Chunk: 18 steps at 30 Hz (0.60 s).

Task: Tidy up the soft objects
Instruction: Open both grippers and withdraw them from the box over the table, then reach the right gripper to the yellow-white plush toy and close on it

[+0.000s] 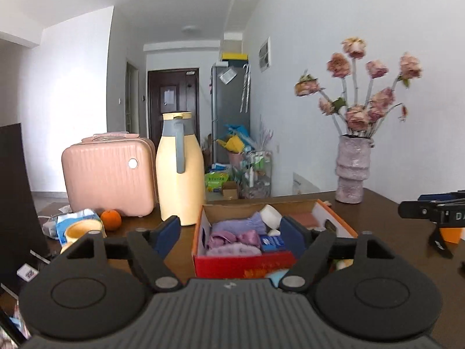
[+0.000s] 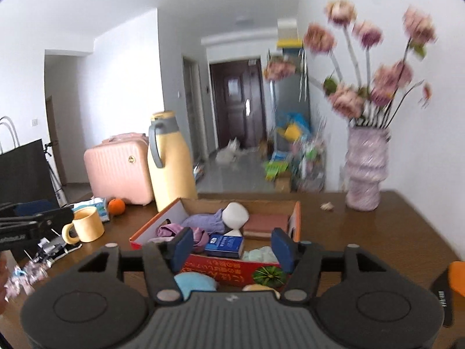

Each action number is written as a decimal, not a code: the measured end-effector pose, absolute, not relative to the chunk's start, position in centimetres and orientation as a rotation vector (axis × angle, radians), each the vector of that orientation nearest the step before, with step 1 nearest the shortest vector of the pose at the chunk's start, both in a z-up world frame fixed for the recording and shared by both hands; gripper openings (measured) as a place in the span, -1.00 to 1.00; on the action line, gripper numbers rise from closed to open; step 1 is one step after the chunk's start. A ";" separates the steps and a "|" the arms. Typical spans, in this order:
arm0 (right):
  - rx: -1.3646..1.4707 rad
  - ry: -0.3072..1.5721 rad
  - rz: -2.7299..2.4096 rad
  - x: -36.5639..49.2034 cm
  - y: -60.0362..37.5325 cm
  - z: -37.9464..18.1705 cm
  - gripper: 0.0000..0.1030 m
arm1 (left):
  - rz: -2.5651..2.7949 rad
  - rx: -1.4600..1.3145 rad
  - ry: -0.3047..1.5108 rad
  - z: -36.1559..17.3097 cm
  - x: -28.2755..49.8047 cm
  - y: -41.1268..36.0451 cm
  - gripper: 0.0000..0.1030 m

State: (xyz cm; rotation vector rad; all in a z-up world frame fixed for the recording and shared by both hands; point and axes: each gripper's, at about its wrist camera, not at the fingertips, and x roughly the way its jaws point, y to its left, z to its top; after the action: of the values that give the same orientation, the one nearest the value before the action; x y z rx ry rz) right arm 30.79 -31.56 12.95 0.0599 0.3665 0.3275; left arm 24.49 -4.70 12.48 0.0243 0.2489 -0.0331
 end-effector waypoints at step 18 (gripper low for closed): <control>-0.003 0.253 0.250 11.5 -31.3 5.0 0.60 | -0.102 0.020 0.275 5.6 10.9 -5.5 0.66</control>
State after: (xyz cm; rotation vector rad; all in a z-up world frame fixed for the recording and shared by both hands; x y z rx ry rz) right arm 11.50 -31.31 5.05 -0.0025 0.2530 0.2497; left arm 10.91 -5.49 5.58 0.0198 0.2750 -0.1019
